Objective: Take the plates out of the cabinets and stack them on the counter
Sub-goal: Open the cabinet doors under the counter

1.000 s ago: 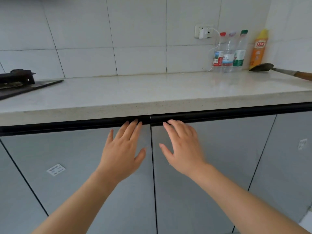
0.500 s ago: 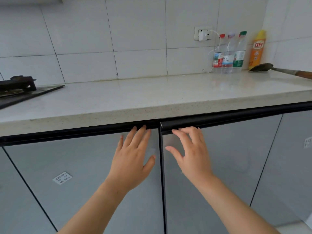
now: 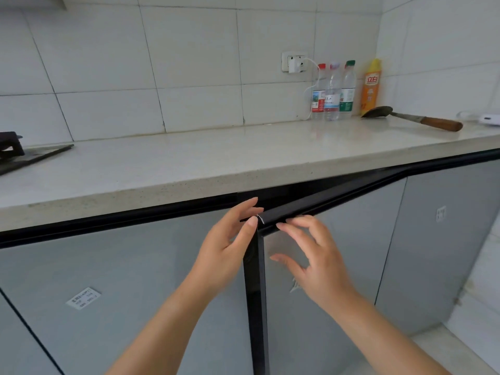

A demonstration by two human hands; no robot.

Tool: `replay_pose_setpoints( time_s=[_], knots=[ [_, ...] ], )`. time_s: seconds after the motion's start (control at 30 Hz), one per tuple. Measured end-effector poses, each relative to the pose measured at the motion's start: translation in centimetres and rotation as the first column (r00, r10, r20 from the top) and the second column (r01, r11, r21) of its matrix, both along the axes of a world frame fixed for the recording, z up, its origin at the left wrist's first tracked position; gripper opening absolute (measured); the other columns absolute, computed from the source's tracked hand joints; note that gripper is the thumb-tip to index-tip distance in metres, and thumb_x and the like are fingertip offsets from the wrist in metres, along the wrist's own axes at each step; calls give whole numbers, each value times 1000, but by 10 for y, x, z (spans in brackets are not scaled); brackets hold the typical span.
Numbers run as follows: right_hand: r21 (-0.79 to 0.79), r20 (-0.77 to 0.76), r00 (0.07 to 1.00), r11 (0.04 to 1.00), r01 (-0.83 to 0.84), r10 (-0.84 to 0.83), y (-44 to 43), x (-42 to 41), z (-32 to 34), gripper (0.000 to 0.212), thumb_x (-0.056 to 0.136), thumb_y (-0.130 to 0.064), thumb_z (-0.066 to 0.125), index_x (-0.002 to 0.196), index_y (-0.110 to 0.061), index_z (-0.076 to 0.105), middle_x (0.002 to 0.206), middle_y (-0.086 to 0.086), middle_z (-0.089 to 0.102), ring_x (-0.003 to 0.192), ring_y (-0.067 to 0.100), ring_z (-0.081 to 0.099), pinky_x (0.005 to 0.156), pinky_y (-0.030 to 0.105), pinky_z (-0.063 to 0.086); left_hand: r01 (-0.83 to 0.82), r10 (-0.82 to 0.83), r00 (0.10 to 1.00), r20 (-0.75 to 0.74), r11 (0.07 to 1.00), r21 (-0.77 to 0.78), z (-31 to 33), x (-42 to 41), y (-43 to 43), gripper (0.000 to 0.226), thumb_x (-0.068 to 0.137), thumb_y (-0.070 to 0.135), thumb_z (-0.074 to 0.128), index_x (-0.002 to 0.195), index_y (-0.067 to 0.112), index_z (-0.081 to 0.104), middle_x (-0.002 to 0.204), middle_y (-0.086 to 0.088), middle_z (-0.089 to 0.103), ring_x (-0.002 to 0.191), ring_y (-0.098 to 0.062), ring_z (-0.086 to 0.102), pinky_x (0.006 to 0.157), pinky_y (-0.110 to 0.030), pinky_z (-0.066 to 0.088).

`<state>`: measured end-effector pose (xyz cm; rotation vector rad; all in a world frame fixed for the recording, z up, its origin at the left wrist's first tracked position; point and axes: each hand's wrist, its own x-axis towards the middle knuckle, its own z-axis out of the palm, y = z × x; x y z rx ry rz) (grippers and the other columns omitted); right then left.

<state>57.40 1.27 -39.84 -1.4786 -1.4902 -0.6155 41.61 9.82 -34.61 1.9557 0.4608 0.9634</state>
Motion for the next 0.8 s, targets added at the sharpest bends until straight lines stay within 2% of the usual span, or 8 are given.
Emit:
replay_pose_setpoints(
  time_s=[0.13, 0.27, 0.4, 0.5, 0.6, 0.67, 0.73, 0.8],
  knots=[
    [-43, 25, 1000, 999, 8, -7, -6, 0, 1, 48, 83, -45, 59, 122, -17, 57, 121, -4, 51, 116, 9, 47, 104, 11, 30, 44, -44, 999, -16, 999, -25, 6, 6, -5, 32, 94, 37, 42, 123, 39, 56, 109, 21, 65, 105, 5, 57, 93, -34, 52],
    [-64, -3, 1000, 998, 16, -16, -7, -2, 1, 49, 84, -45, 58, 124, -17, 57, 123, -2, 52, 119, 10, 48, 105, 16, 35, 47, -48, 998, -34, 998, -36, 3, 9, -4, 28, 96, 36, 41, 115, 42, 60, 104, -12, 66, 97, -14, 62, 87, -37, 55],
    [-9, -136, 990, 999, 38, -39, -8, -11, -5, 52, 82, -45, 60, 125, -16, 57, 132, -3, 47, 122, 8, 47, 104, 15, 35, 53, -55, 997, -45, 997, -62, 2, 10, 1, 26, 96, 36, 41, 111, 44, 61, 107, -24, 61, 99, -30, 60, 86, -38, 55],
    [-17, -306, 949, 998, 66, -69, -13, -19, -14, 68, 78, -47, 65, 136, -18, 45, 145, -7, 35, 134, -3, 30, 106, 6, 24, 62, -65, 997, -28, 993, -99, 0, 10, 0, 25, 96, 37, 42, 110, 46, 61, 103, -27, 61, 98, -32, 61, 86, -33, 55],
    [-112, -438, 895, 993, 38, -84, -23, -29, -22, 80, 76, -49, 65, 143, -24, 29, 154, -9, 18, 138, -11, 12, 105, 0, 14, 72, -72, 997, 4, 988, -138, 0, 11, -8, 25, 95, 35, 44, 107, 45, 63, 96, -24, 62, 86, -22, 62, 88, -37, 54],
    [-182, -482, 871, 983, 4, -92, -32, -37, -29, 85, 76, -49, 63, 145, -26, 20, 157, -12, 7, 138, -15, 4, 104, -2, 10, 81, -81, 997, 9, 984, -158, 0, 11, -18, 24, 94, 35, 45, 105, 46, 63, 90, -13, 63, 86, -12, 60, 88, -38, 53],
    [-220, -504, 859, 975, -25, -92, -42, -44, -35, 87, 76, -52, 61, 146, -31, 12, 156, -18, -2, 136, -18, -1, 102, -4, 8, 77, -78, 997, -3, 985, -158, 2, 9, -29, 23, 93, 35, 46, 105, 45, 64, 88, -3, 64, 83, -2, 57, 86, -35, 54],
    [-227, -521, 848, 973, -29, -96, -50, -46, -37, 87, 76, -54, 60, 143, -38, 6, 155, -22, -6, 135, -19, -2, 100, -6, 9, 62, -66, 998, -21, 987, -147, 5, 8, -40, 23, 93, 34, 48, 107, 43, 63, 89, -1, 66, 79, 4, 55, 84, -32, 54]
  ],
)
